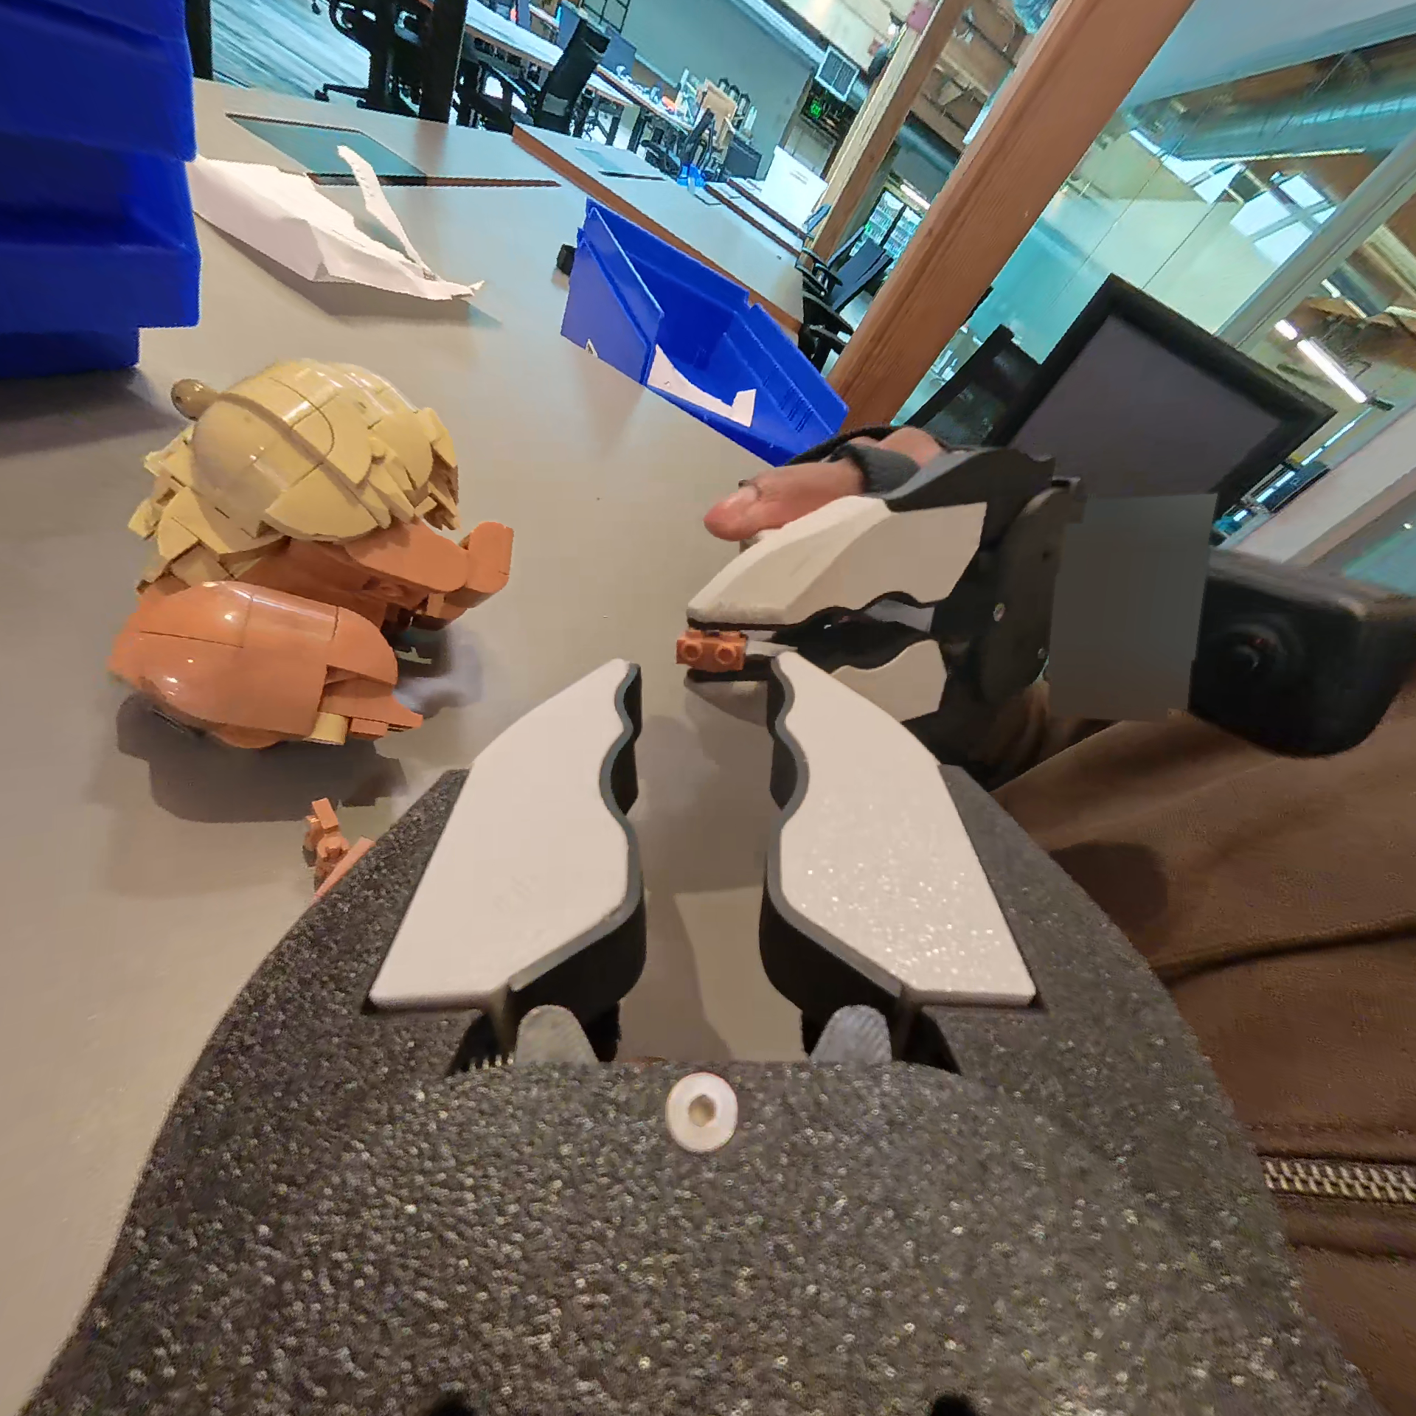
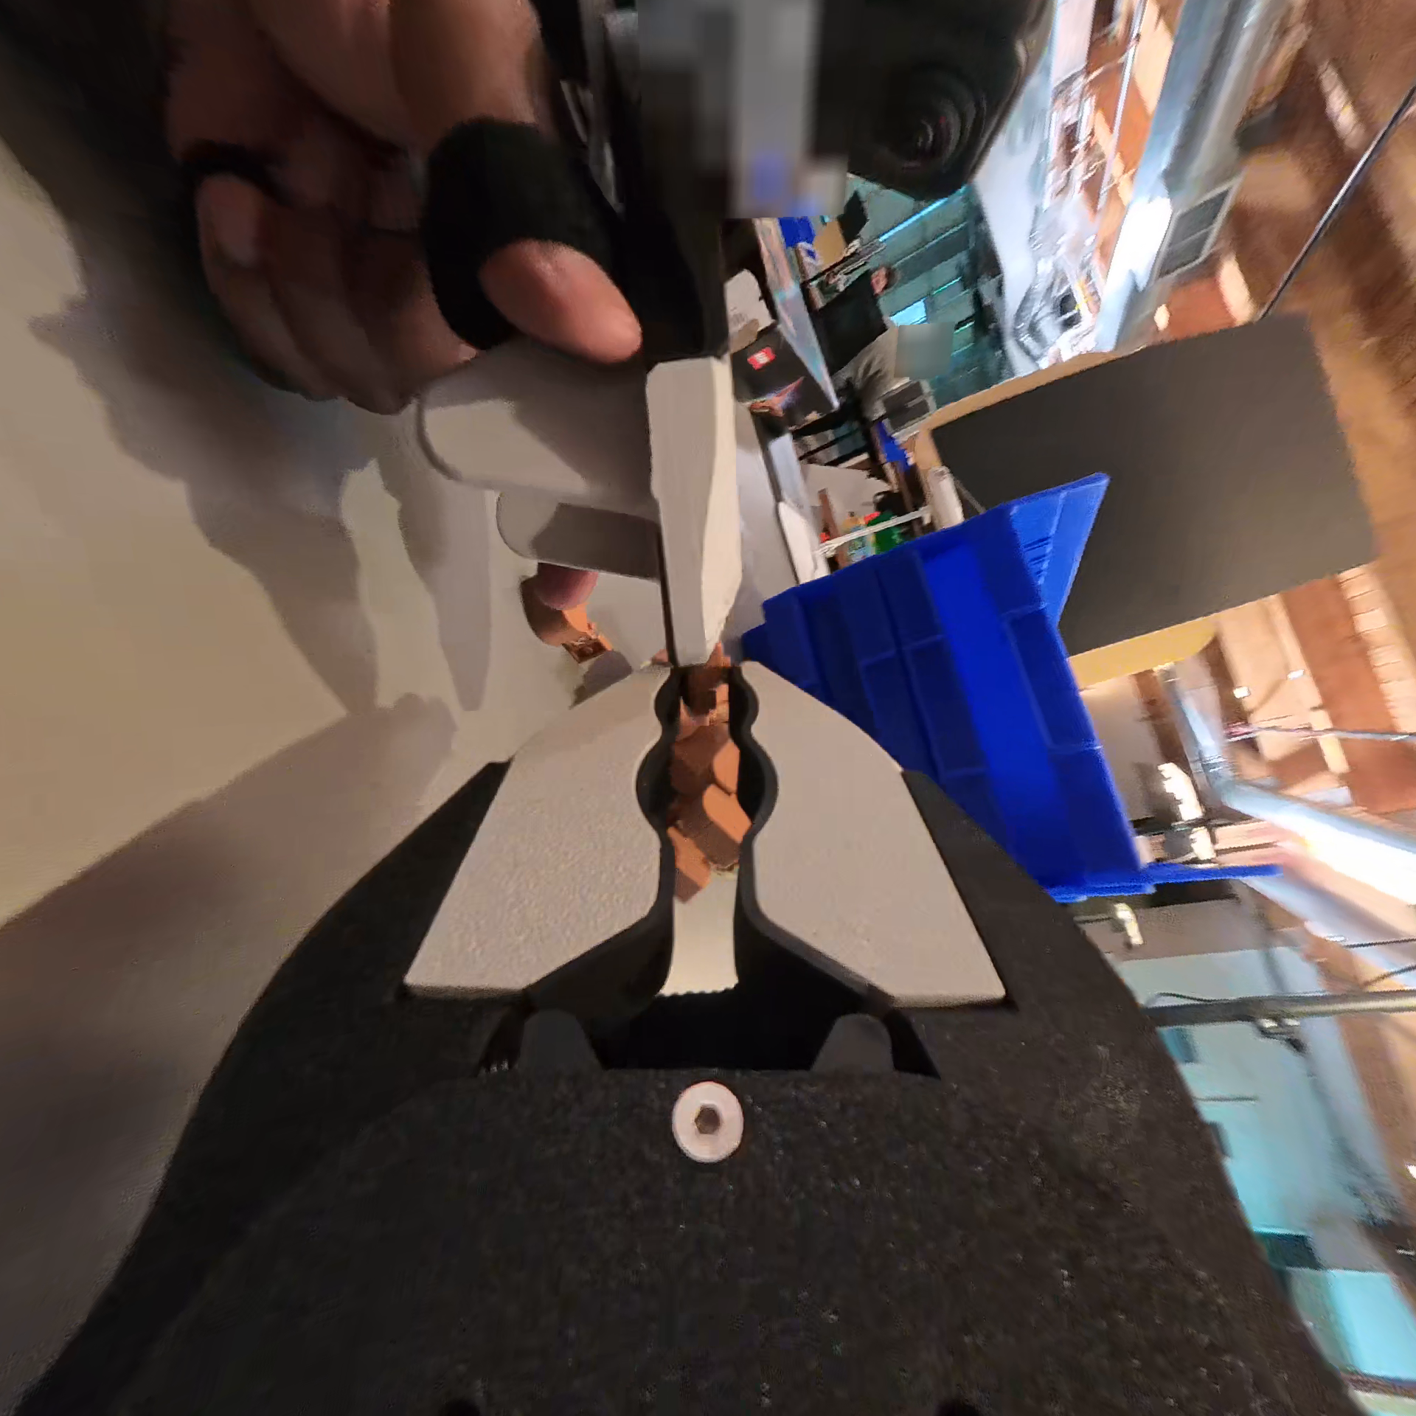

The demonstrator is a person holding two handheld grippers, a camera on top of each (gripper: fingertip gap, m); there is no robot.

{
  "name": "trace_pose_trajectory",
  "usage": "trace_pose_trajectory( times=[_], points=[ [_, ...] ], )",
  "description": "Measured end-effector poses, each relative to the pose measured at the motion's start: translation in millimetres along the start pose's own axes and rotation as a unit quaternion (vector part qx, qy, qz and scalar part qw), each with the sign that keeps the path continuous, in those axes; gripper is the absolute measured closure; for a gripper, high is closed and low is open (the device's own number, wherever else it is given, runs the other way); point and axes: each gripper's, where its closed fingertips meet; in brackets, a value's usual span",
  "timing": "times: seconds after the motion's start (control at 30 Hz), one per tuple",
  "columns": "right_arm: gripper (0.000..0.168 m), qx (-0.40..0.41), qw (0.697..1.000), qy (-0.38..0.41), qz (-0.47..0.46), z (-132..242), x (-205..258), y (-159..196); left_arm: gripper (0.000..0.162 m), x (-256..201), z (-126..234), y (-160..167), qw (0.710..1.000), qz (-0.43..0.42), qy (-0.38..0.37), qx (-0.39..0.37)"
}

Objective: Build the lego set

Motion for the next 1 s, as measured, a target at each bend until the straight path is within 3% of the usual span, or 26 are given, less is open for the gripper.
trace_pose_trajectory(
  times=[0.27,0.43,0.53,0.67,0.8,0.9,1.0],
  points=[
    [0.157,-0.038,0.998,0.037,0.033,4.0,-0.9,-11.3,0.145,-9.5,2.2,-3.2,0.999,-0.044,0.004,-0.012],
    [0.145,-0.022,0.999,0.025,0.006,0.6,-1.9,-7.4,0.145,-17.9,4.1,-5.0,0.979,-0.19,-0.067,-0.013],
    [0.144,-0.015,1.0,0.011,-0.007,0.7,-0.5,-5.3,0.145,-18.5,2.7,-3.1,0.943,-0.303,-0.14,0.003],
    [0.143,0.001,1.0,0.002,-0.012,-0.4,0.5,-0.9,0.145,-16.6,1.2,-1.0,0.863,-0.447,-0.234,0.027],
    [0.147,0.013,1.0,0.003,-0.004,-2.3,2.6,1.7,0.146,-17.7,-0.9,-0.2,0.801,-0.527,-0.283,0.034],
    [0.153,0.018,1.0,0.011,0.005,-3.0,3.4,2.2,0.146,-17.7,-0.5,-1.2,0.775,-0.554,-0.304,0.033],
    [0.153,0.027,0.999,0.017,0.014,-4.4,4.2,3.9,0.146,-15.9,-1.1,-0.2,0.766,-0.561,-0.312,0.039]
  ],
)
Point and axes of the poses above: each gripper's, where its closed fingertips meet, z back along the fingers, y out of its underside, x = y × z across the jaws, and after that the axes turned 11 degrees about x, right-handed
